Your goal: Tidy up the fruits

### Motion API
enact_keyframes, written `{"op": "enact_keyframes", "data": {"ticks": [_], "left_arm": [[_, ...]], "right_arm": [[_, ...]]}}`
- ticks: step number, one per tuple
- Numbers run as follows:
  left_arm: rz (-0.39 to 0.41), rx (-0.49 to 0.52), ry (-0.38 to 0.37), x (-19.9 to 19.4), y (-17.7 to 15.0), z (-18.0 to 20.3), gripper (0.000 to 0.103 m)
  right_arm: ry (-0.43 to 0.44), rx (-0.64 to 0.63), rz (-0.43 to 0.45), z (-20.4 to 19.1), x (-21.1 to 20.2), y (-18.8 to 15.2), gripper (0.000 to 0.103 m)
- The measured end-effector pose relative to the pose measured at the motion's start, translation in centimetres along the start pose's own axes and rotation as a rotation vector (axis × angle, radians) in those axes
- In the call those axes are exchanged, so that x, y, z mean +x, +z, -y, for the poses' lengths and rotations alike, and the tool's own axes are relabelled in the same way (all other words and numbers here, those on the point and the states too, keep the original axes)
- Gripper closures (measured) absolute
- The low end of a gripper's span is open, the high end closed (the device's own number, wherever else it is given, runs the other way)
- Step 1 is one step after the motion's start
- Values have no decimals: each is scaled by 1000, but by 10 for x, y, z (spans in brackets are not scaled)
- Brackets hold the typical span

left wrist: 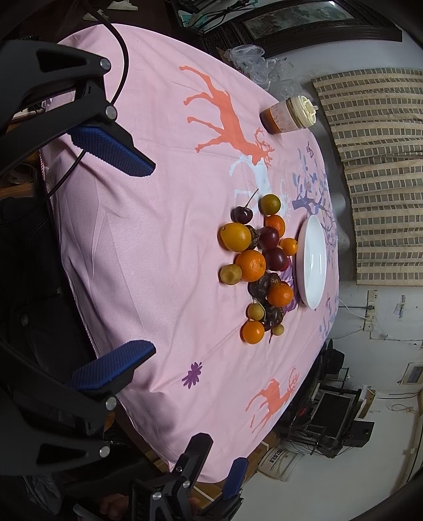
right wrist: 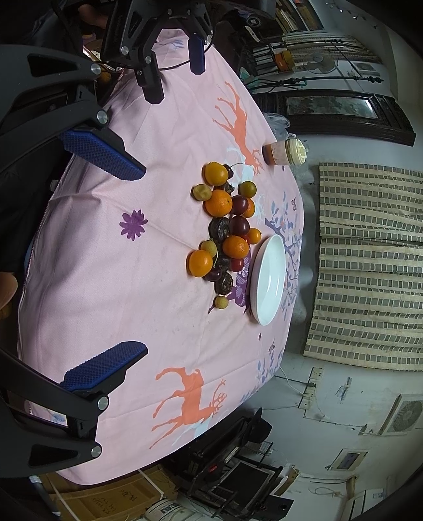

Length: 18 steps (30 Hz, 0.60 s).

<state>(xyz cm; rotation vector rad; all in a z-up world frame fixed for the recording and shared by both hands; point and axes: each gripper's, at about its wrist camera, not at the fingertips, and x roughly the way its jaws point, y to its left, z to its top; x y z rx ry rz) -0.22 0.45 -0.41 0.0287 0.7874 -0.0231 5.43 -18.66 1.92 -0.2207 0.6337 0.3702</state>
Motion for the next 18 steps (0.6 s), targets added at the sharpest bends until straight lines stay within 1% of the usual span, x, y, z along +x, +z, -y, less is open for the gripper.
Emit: {"op": "enact_keyframes", "data": {"ticks": [7, 11, 13, 16, 18], "left_arm": [[-20, -5, -1, 6, -2, 0, 4], [-34, 3, 6, 11, -3, -1, 5], [-38, 5, -15, 14, -3, -2, 5], [-43, -4, -90, 20, -6, -5, 5], [-44, -11, -107, 26, -8, -8, 4]], "right_arm": [[3, 0, -1, 1, 1, 0, 4], [13, 2, -6, -4, 5, -4, 4], [29, 14, -16, -5, 11, -4, 4], [41, 35, -29, 0, 22, -4, 4], [39, 50, -36, 4, 32, -3, 4]]}}
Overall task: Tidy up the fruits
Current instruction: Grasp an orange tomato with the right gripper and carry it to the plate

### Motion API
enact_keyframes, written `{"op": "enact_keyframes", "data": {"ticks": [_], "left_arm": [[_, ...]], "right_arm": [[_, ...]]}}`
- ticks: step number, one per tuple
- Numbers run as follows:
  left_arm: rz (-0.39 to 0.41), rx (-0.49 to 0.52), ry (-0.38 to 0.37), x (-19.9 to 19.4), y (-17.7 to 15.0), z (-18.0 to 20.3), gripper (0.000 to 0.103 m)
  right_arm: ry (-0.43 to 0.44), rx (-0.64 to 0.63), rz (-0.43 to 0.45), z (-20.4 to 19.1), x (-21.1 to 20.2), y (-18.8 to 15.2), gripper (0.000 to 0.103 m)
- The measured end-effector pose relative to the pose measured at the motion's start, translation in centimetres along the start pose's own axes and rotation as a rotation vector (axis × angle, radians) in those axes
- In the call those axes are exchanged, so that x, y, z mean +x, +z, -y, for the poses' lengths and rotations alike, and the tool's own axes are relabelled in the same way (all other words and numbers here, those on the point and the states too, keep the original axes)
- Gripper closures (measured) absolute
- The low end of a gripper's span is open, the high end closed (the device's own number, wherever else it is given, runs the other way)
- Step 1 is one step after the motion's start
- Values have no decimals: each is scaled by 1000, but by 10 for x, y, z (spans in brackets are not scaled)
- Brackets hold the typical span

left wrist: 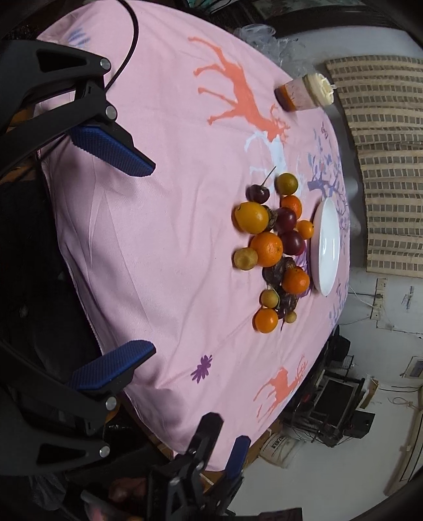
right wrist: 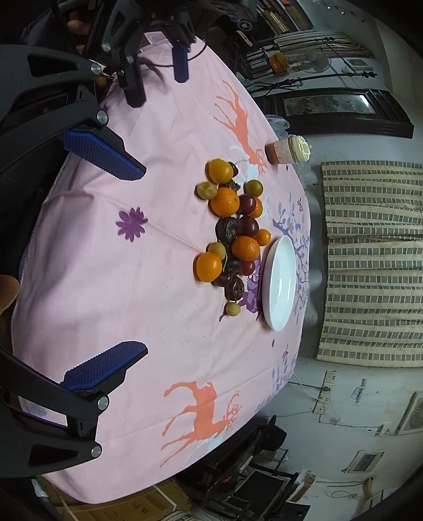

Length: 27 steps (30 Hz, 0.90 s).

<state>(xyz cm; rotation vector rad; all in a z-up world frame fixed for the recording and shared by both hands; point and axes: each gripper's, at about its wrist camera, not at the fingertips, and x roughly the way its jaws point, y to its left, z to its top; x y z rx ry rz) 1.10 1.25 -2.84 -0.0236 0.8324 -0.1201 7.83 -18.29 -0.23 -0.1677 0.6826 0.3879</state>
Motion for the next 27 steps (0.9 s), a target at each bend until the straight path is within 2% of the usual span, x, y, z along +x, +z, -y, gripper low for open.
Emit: {"op": "enact_keyframes", "data": {"ticks": [1, 4, 5, 6, 9, 12, 19, 20, 21, 25, 27], "left_arm": [[4, -4, 4, 3, 0, -1, 4], [12, -34, 10, 9, 0, -14, 4], [14, -50, 7, 11, 2, -18, 4], [21, -72, 3, 12, 3, -25, 5], [21, -98, -7, 19, 5, -38, 11], [9, -94, -17, 26, 11, -46, 23], [19, -61, -63, 34, 42, -59, 23], [21, -50, -62, 36, 47, -60, 23], [18, -38, -58, 40, 54, -61, 23], [-12, -13, -70, 62, 76, -64, 23], [-28, 9, -92, 74, 83, -61, 31]], "right_arm": [[-3, 6, -4, 2, 4, 2, 5], [1, 24, -31, 11, 26, 11, 20], [6, 37, -56, 16, 38, 16, 27], [17, 51, -84, 19, 51, 20, 38], [96, 78, -157, 24, 86, 34, 49], [120, 50, -184, 20, 112, 50, 49], [106, -5, -229, 15, 149, 76, 49], [111, -9, -241, 14, 153, 77, 53], [116, -9, -249, 14, 156, 77, 63], [140, 19, -242, 18, 155, 76, 64], [155, 35, -233, 20, 149, 74, 64]]}}
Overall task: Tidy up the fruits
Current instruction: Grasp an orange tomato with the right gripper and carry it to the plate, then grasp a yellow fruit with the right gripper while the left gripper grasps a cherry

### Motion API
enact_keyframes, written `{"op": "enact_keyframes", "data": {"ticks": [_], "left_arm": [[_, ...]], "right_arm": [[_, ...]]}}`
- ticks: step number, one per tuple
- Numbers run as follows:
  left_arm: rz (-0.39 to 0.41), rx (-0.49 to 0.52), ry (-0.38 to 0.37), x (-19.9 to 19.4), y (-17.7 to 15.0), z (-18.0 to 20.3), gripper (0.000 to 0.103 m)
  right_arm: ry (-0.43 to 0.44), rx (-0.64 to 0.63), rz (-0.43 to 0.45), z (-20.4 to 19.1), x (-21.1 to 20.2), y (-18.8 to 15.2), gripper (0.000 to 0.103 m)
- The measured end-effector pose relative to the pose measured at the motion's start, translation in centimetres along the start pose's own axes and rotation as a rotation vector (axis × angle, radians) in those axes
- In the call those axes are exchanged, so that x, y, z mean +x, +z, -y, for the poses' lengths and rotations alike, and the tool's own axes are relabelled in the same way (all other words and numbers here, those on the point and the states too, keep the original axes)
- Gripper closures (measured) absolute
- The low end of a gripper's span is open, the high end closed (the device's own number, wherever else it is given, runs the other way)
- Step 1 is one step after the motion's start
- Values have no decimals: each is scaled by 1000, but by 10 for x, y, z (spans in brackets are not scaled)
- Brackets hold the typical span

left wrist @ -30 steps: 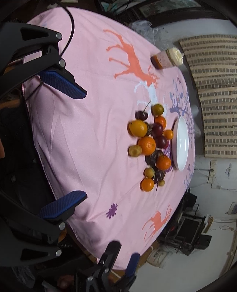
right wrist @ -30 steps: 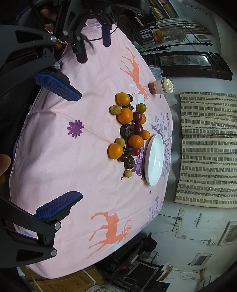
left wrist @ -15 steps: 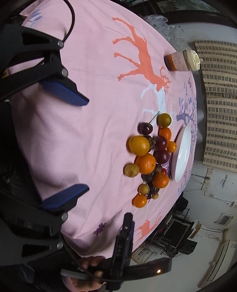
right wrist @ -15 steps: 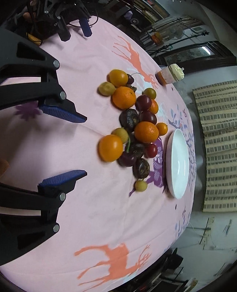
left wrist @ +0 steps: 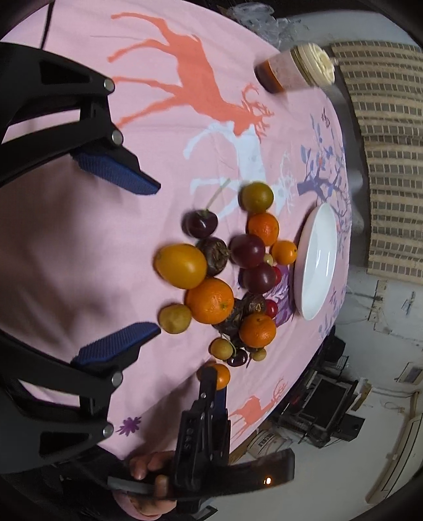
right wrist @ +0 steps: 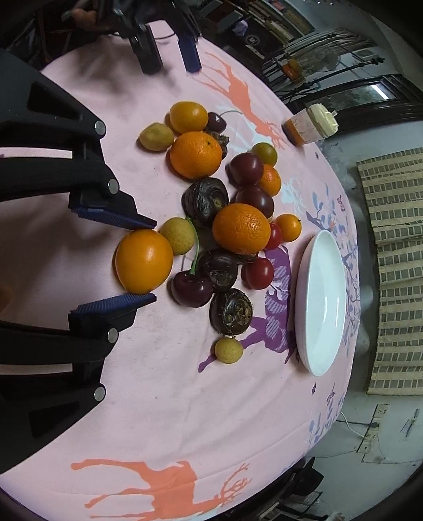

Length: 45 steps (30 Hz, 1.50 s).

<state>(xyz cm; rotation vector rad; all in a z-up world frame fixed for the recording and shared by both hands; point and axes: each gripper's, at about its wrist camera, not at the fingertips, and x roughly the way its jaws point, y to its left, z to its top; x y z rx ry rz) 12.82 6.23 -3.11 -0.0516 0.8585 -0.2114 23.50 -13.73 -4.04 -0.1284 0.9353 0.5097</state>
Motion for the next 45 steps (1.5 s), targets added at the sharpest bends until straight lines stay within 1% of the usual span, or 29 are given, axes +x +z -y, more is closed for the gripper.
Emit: {"op": "enact_keyframes", "data": {"ticks": [2, 3, 5, 10, 11, 13, 15, 17, 18, 20, 22, 23, 24, 25, 26, 27, 28, 30, 31, 33, 35, 37, 38, 39, 40, 41, 42, 43, 45], "left_arm": [[-25, 17, -2, 14, 7, 2, 45], [-40, 19, -3, 21, 10, 2, 54], [-66, 16, -19, 32, 15, 2, 60], [-94, 27, -27, 48, 20, 5, 60], [-101, 29, -27, 50, 20, 5, 65], [-108, 30, -30, 50, 20, 4, 66], [-118, 9, -65, 45, 23, -1, 66], [-106, -2, -104, 36, 34, -5, 66], [-90, -4, -117, 30, 46, -8, 66], [-37, 14, -120, 23, 82, -9, 66], [7, 45, -99, 29, 121, -8, 66], [21, 52, -82, 38, 143, -7, 66], [21, 51, -77, 48, 161, -7, 66], [12, 44, -79, 62, 180, -8, 66], [-5, 35, -84, 82, 200, -9, 66], [-21, 29, -83, 96, 213, -11, 66], [-42, 31, -65, 116, 228, -11, 66], [-85, 38, -20, 151, 247, -12, 66], [-107, 34, 2, 167, 252, -13, 66], [-146, 16, 11, 191, 259, -19, 66], [-169, -12, 17, 206, 260, -25, 66], [-181, -32, 30, 213, 259, -28, 66], [-176, -35, 37, 211, 257, -29, 65], [-168, -29, 43, 206, 255, -28, 61], [-155, -16, 45, 199, 253, -27, 55], [-129, 6, 51, 185, 250, -23, 40], [-102, 21, 60, 174, 249, -24, 28], [-58, 41, 77, 155, 244, -21, 25], [7, 69, 82, 122, 232, -17, 15]], "right_arm": [[7, 1, 0, 2, -4, -3, 63], [7, 2, 1, 2, -7, -4, 63], [10, 6, -2, 4, -11, -6, 63], [15, 7, 16, 10, -21, -5, 63], [15, 8, 23, 11, -23, -3, 63], [21, 13, 42, 15, -26, 3, 63], [30, 26, 68, 19, -30, 13, 63], [43, 44, 105, 26, -32, 28, 63], [48, 57, 126, 31, -32, 39, 63], [59, 82, 163, 39, -26, 65, 63], [47, 108, 196, 50, -9, 100, 63], [33, 110, 211, 55, 0, 115, 63], [23, 108, 219, 57, 8, 127, 63], [8, 105, 224, 61, 21, 145, 63], [-3, 102, 224, 64, 30, 156, 63], [-23, 102, 222, 67, 43, 170, 63], [-32, 104, 217, 70, 51, 179, 63], [-44, 115, 193, 78, 76, 199, 63], [-48, 116, 180, 80, 83, 203, 63], [-56, 115, 150, 85, 102, 211, 63], [-62, 118, 121, 88, 116, 211, 62], [-54, 119, 99, 89, 123, 208, 63], [-50, 116, 98, 87, 123, 205, 57], [-45, 117, 106, 86, 118, 203, 49], [-50, 117, 119, 84, 111, 200, 48], [-55, 113, 142, 79, 97, 196, 46], [-52, 104, 160, 75, 85, 193, 44], [-46, 86, 186, 67, 68, 187, 42], [-40, 50, 232, 51, 38, 171, 33]]}}
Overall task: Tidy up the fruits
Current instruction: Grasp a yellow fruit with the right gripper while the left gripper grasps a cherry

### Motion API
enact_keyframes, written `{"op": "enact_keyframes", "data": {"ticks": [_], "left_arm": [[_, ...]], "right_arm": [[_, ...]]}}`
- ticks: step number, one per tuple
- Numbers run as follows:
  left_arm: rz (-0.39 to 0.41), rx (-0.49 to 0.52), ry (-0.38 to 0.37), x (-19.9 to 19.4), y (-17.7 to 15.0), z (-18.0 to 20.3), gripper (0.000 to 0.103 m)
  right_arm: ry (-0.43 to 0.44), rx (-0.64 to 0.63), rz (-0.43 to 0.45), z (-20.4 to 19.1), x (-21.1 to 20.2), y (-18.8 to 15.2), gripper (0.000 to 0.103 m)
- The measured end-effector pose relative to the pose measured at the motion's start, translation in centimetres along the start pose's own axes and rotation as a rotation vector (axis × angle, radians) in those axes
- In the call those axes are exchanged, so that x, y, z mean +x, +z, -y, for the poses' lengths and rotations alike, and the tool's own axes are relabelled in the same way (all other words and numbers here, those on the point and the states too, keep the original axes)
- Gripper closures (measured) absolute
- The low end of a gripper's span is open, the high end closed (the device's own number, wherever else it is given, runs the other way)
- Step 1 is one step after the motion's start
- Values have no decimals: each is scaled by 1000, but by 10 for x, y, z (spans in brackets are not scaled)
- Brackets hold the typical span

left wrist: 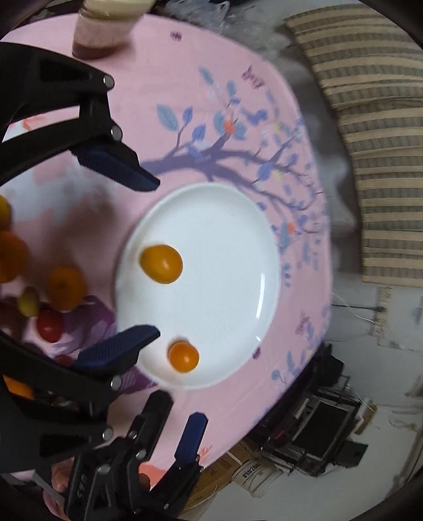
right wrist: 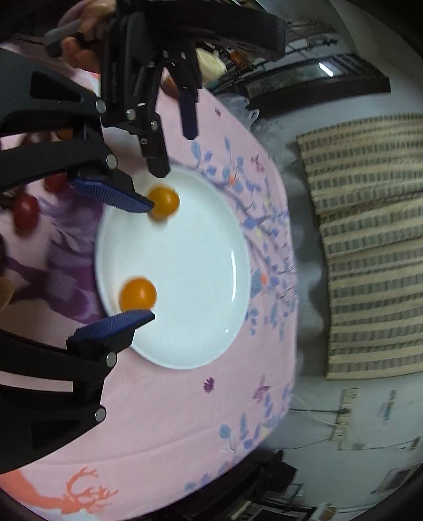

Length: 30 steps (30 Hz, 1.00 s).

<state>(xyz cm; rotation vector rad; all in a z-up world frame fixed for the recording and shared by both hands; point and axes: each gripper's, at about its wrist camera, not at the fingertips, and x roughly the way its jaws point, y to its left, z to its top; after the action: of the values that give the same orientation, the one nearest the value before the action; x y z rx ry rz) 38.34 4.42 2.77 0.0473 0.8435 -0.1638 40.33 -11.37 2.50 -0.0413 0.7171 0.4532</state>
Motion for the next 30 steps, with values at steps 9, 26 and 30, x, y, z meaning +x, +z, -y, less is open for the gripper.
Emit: {"op": "enact_keyframes", "data": {"ticks": [9, 26, 30], "left_arm": [[74, -191, -132, -104, -110, -29, 10], [53, -224, 17, -151, -223, -61, 5], [40, -112, 23, -141, -218, -40, 11]], "right_arm": [[209, -123, -38, -82, -96, -105, 29], [127, -135, -255, -134, -52, -169, 79], [132, -112, -241, -129, -63, -169, 79]]}}
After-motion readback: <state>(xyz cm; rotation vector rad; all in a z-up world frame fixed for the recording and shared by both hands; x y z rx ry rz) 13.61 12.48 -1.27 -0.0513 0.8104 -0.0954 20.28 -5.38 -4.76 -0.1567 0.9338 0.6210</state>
